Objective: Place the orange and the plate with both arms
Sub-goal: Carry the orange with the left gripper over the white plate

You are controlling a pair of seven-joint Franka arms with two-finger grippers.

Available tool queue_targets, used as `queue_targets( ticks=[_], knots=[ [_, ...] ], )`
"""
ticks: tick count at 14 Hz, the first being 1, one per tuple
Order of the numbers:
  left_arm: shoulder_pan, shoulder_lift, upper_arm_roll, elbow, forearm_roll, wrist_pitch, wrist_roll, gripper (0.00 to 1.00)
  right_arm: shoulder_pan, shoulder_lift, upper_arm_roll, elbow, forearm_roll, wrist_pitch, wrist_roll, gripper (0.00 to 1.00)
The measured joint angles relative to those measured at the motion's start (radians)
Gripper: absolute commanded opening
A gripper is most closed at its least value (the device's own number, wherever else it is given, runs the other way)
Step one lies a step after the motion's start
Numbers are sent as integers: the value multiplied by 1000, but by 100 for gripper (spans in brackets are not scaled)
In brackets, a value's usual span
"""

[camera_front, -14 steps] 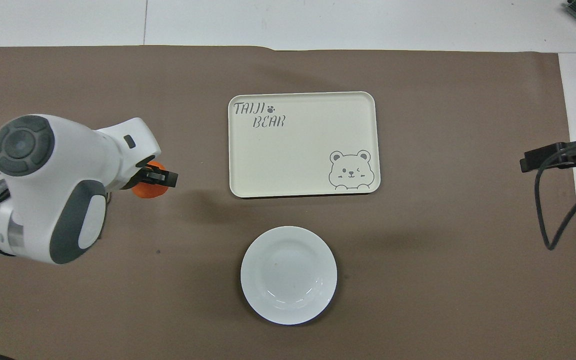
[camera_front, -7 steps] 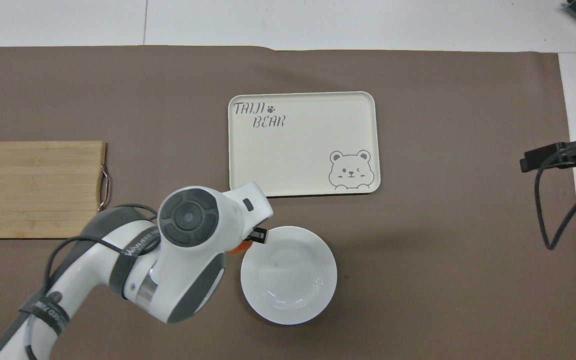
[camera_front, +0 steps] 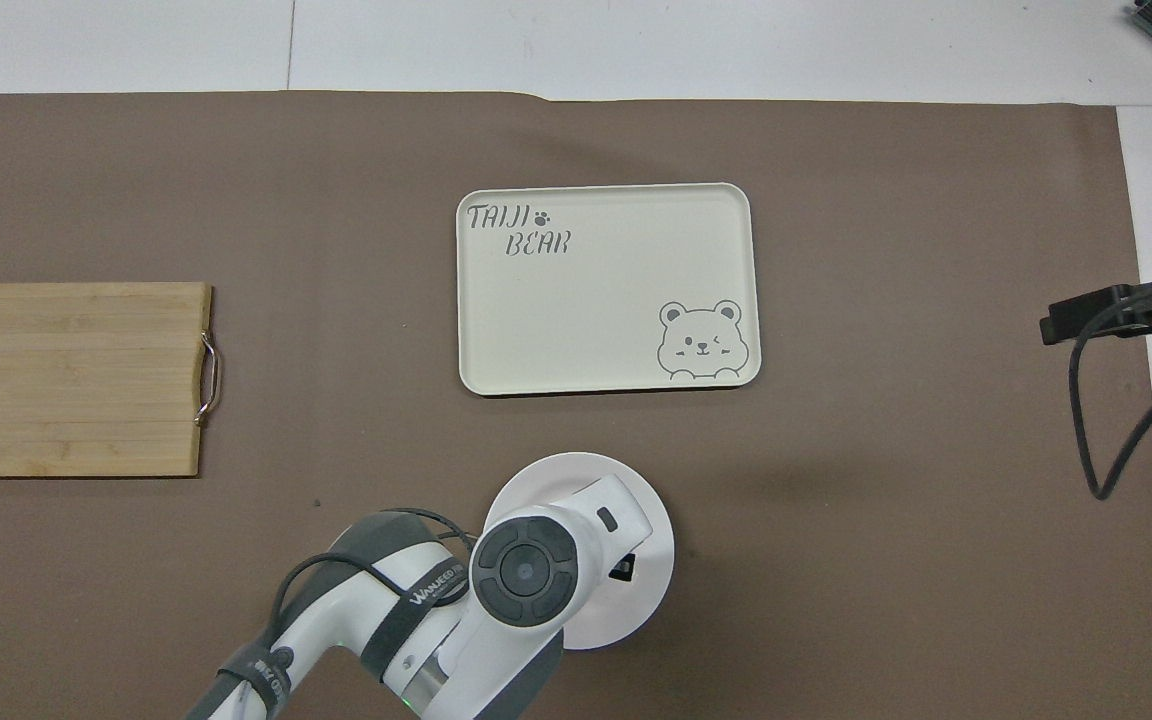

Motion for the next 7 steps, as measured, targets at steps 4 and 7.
queue_targets(
  ticks=[4,7],
  knots=[
    [-16,32,8,10,0,35,-37,100,0,0,0,0,0,0,0,100],
    [-14,27,19,41,0,33,-37,100,0,0,0,0,0,0,0,100]
  ],
)
